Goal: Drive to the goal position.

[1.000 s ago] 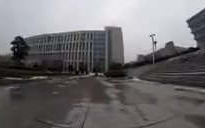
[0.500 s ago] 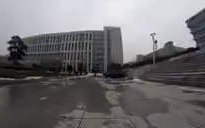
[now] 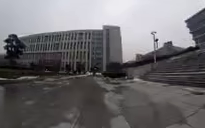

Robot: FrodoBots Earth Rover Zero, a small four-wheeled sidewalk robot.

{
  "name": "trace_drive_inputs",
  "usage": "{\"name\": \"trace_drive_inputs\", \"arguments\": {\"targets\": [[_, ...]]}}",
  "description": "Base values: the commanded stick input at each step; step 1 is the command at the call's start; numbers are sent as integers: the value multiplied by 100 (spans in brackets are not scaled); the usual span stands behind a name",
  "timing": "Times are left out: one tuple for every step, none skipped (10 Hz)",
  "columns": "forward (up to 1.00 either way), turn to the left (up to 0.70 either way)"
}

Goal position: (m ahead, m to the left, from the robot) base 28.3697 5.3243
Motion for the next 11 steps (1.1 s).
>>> {"name": "trace_drive_inputs", "arguments": {"targets": [[100,27],[100,27],[100,27],[100,27],[100,27],[100,27],[100,27],[100,27],[100,27],[100,27],[100,27]]}}
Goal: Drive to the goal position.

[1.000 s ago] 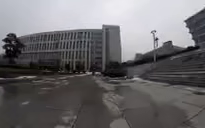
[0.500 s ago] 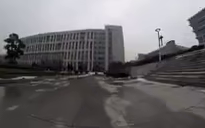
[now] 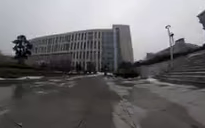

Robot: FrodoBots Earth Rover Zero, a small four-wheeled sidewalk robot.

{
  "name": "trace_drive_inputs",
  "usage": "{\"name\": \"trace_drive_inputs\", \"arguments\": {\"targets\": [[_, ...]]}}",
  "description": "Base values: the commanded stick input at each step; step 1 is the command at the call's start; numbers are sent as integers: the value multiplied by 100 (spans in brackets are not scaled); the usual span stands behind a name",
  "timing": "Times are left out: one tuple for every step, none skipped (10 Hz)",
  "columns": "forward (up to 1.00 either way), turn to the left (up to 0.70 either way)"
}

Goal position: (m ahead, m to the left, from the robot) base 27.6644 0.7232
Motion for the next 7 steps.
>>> {"name": "trace_drive_inputs", "arguments": {"targets": [[100,23],[100,0],[100,0],[100,0],[100,0],[100,0],[100,0]]}}
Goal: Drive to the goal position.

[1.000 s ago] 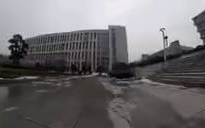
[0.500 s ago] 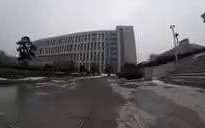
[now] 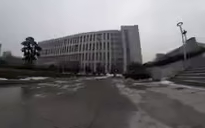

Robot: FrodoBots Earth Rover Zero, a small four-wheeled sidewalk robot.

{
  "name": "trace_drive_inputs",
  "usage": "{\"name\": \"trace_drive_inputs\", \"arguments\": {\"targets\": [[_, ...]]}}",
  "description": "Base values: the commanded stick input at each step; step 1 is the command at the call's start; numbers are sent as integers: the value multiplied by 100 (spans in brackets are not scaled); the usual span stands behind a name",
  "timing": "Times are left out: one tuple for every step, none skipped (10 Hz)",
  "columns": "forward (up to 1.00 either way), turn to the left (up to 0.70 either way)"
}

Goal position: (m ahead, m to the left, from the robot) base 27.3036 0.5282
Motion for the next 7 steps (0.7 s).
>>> {"name": "trace_drive_inputs", "arguments": {"targets": [[100,0],[100,0],[100,0],[100,0],[100,0],[100,0],[100,0]]}}
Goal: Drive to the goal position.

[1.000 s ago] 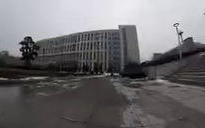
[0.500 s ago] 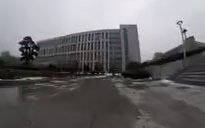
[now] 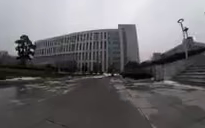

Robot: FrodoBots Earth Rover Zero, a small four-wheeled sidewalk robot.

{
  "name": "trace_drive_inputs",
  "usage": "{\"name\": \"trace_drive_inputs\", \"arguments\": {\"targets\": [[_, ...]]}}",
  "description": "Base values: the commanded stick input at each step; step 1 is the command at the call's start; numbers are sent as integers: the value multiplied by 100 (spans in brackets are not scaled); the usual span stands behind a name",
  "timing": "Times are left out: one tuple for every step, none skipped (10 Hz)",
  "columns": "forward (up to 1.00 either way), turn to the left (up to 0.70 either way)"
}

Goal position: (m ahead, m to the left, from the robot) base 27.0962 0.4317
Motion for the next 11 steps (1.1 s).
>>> {"name": "trace_drive_inputs", "arguments": {"targets": [[100,0],[100,0],[100,0],[100,0],[100,0],[100,0],[100,0],[100,0],[100,0],[100,0],[100,0]]}}
